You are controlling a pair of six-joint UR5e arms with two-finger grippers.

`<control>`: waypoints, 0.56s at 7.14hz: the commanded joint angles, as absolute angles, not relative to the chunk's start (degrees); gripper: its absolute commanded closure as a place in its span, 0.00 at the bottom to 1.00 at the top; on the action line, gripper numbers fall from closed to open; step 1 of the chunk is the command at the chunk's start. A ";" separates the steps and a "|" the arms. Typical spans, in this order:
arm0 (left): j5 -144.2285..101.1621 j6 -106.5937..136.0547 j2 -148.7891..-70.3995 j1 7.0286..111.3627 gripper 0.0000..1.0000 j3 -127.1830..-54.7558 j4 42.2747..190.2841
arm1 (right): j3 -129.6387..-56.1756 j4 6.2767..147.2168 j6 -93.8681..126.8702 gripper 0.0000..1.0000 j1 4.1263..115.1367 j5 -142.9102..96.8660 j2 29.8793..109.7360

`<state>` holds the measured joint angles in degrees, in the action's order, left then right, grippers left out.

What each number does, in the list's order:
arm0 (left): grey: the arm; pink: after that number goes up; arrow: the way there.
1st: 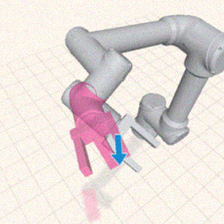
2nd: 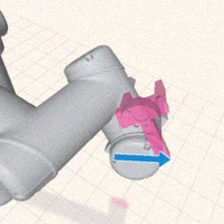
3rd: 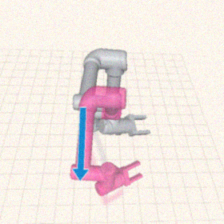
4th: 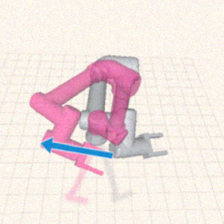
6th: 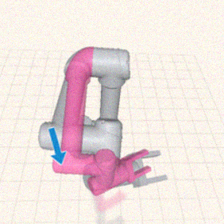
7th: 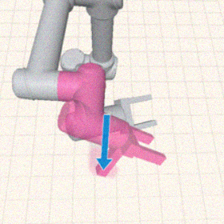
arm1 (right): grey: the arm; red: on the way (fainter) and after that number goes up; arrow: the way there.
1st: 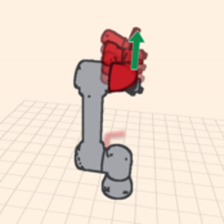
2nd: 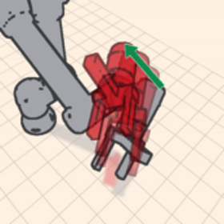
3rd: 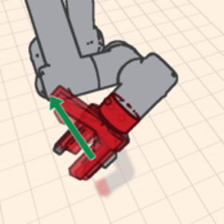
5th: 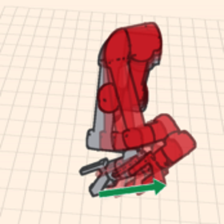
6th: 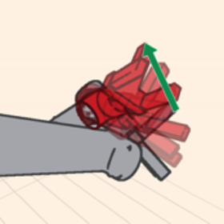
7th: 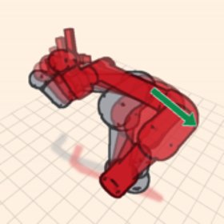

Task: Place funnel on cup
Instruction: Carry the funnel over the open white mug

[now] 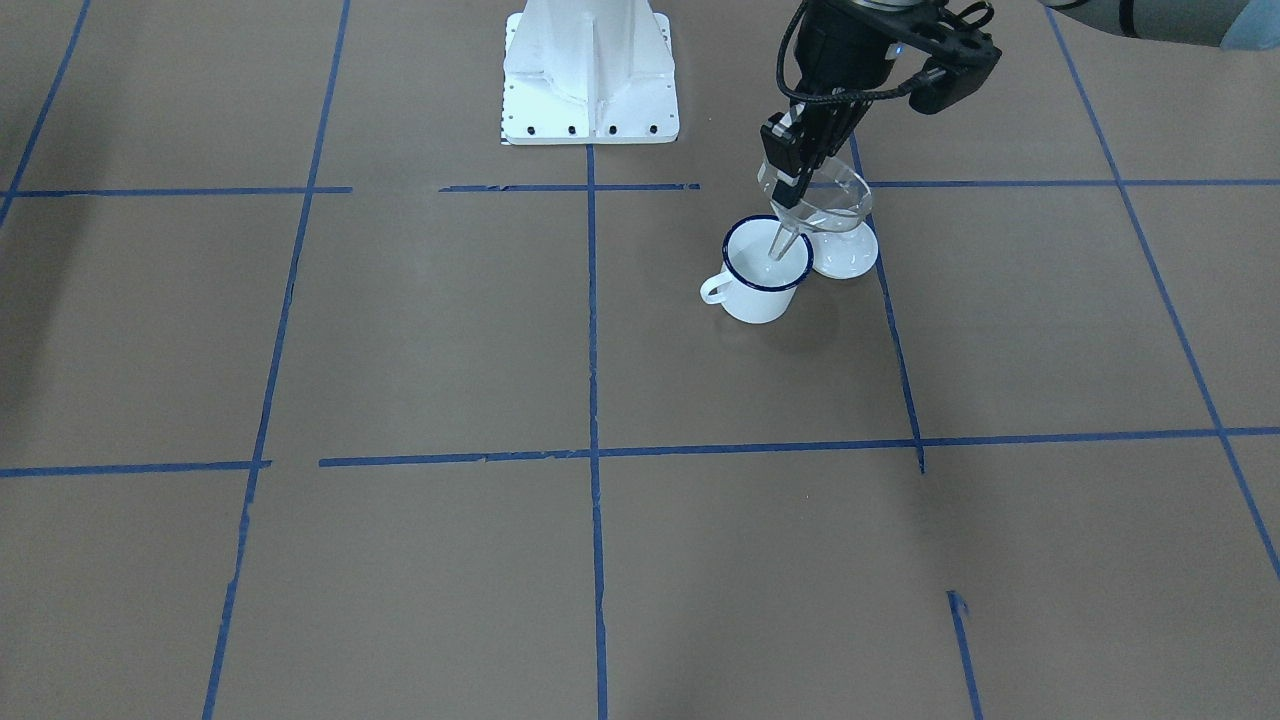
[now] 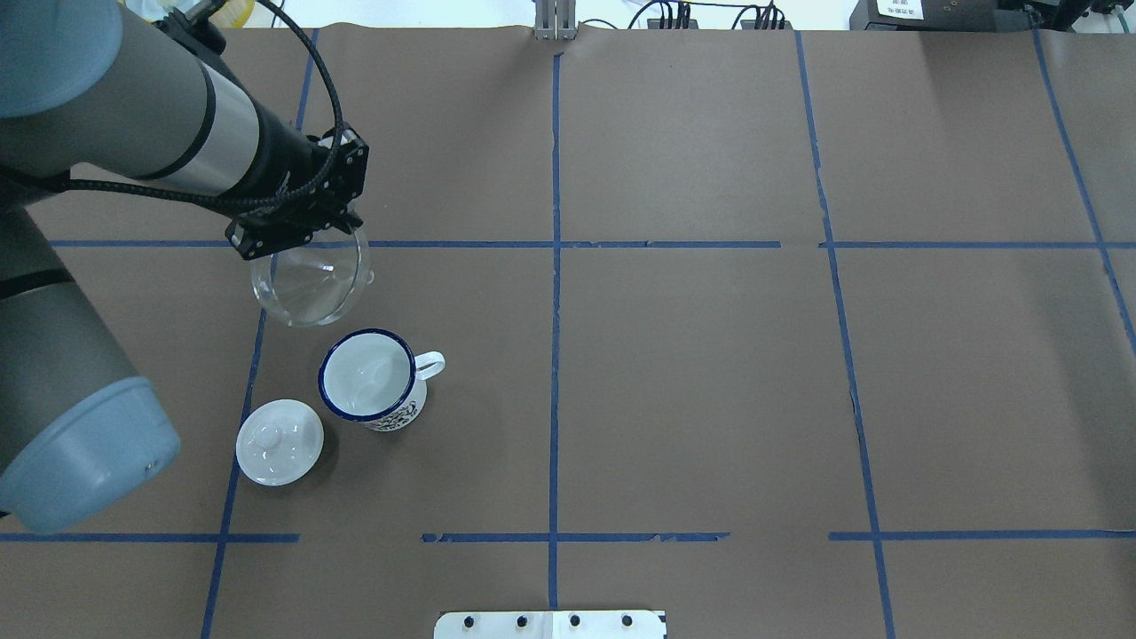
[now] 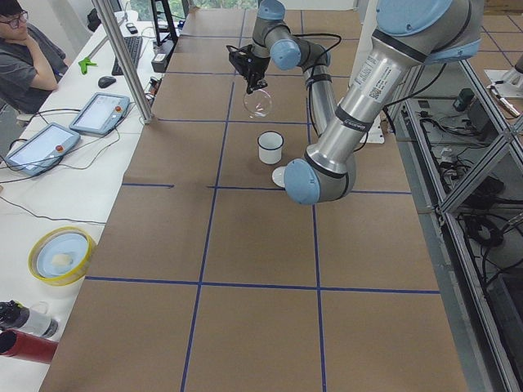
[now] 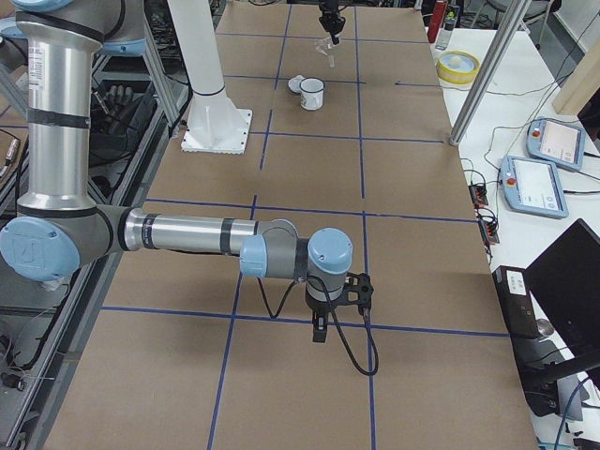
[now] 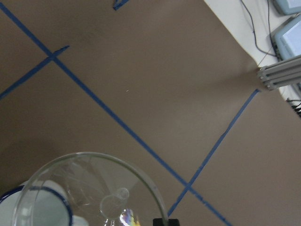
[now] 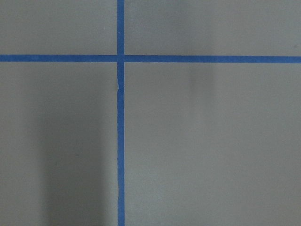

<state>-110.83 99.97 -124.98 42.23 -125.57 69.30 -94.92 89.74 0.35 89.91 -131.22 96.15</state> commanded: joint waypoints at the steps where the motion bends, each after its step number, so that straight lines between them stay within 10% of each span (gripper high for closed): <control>1: -112.32 91.95 -125.15 37.90 1.00 -125.35 61.79 | -94.92 89.74 0.35 0.00 89.91 -131.22 96.15; 4: -111.53 91.41 -125.51 36.56 1.00 -114.20 70.56 | -94.92 89.74 0.35 0.00 89.91 -131.22 96.15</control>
<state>-111.77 91.65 -125.47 36.87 -118.26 67.40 -94.92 89.74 0.35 89.91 -131.22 96.15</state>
